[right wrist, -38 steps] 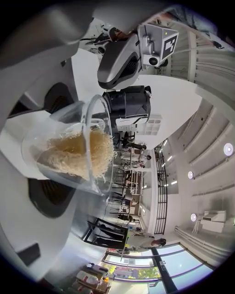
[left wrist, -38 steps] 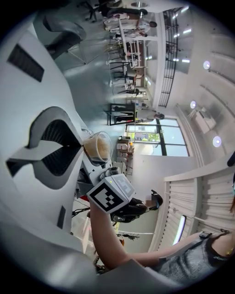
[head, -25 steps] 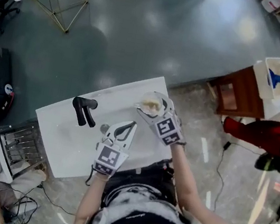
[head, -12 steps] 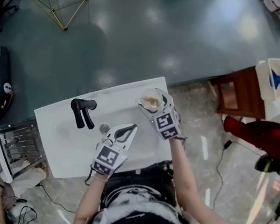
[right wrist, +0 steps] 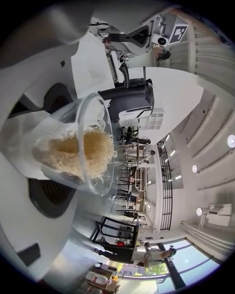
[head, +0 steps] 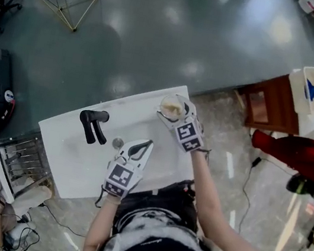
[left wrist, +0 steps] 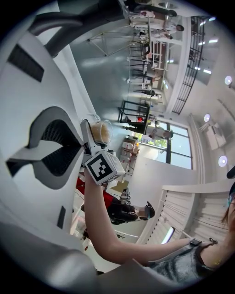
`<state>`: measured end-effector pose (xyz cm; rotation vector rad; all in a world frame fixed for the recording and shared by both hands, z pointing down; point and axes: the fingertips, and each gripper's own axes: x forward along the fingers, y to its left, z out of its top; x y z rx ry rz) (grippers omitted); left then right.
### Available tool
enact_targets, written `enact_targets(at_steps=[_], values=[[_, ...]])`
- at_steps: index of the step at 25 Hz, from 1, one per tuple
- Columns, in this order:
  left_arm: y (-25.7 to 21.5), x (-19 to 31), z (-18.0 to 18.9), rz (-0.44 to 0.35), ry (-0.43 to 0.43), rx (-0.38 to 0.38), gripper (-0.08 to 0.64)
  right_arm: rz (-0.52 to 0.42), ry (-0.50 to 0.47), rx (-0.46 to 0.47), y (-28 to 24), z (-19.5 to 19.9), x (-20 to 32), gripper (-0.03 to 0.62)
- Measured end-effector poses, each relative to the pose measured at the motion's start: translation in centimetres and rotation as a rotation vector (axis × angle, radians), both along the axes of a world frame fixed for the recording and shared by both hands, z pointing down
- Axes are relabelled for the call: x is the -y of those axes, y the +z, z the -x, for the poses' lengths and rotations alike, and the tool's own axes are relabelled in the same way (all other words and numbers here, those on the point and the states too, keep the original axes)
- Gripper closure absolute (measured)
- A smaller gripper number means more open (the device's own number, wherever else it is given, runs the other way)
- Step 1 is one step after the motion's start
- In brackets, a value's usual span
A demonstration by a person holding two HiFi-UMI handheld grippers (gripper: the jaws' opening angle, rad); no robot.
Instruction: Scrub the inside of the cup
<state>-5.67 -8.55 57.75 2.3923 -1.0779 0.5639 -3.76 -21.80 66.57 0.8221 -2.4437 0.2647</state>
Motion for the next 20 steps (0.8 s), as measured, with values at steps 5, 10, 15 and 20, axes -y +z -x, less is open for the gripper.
enact_targets(at_steps=[5, 10, 15, 20], values=[[0.25, -0.22, 0.03, 0.008, -0.004, -0.004, 0.552, -0.002, -0.004, 0.008, 0.22, -0.10, 0.27, 0.206], [0.29, -0.25, 0.13, 0.010, -0.002, -0.002, 0.552, 0.008, -0.006, 0.018, 0.42, -0.43, 0.25, 0.204], [0.15, -0.10, 0.23, 0.005, -0.007, -0.004, 0.552, 0.007, -0.004, 0.028, 0.46, -0.58, 0.39, 0.202], [-0.20, 0.03, 0.25, -0.005, -0.022, -0.011, 0.552, 0.025, -0.001, 0.039, 0.45, -0.64, 0.29, 0.199]])
